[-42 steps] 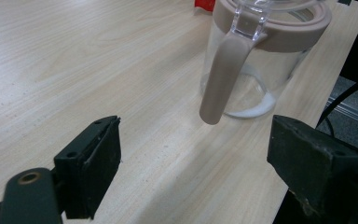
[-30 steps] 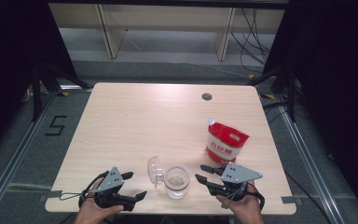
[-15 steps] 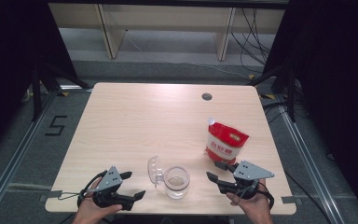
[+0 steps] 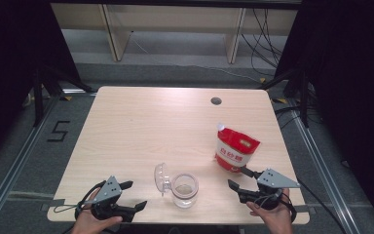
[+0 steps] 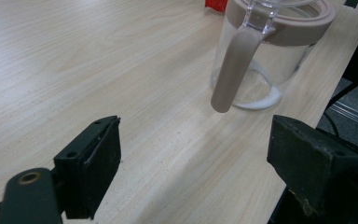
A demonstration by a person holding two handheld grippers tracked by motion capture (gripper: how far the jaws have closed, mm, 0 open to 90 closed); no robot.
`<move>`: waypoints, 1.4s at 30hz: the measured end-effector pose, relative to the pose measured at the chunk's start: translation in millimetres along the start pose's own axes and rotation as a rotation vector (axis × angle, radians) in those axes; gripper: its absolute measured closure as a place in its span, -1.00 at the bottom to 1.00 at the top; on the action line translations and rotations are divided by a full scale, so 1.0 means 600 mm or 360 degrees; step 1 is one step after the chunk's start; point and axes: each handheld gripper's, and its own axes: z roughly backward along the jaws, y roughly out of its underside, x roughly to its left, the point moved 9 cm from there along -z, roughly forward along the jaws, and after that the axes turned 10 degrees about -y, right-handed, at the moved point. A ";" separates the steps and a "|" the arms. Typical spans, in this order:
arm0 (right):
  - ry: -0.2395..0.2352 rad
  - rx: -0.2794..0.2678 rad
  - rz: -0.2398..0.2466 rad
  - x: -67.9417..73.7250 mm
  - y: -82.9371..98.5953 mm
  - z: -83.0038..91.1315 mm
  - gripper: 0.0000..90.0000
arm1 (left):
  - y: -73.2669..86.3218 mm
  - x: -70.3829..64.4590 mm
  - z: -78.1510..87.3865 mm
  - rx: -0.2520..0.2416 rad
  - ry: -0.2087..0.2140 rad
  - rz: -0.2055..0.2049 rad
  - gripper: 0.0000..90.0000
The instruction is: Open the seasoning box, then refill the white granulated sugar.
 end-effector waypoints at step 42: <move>0.0200 -0.0039 -0.0039 -0.102 0.018 -0.002 -0.46 | -0.011 -0.025 -0.008 0.0014 0.0048 -0.0048 -0.60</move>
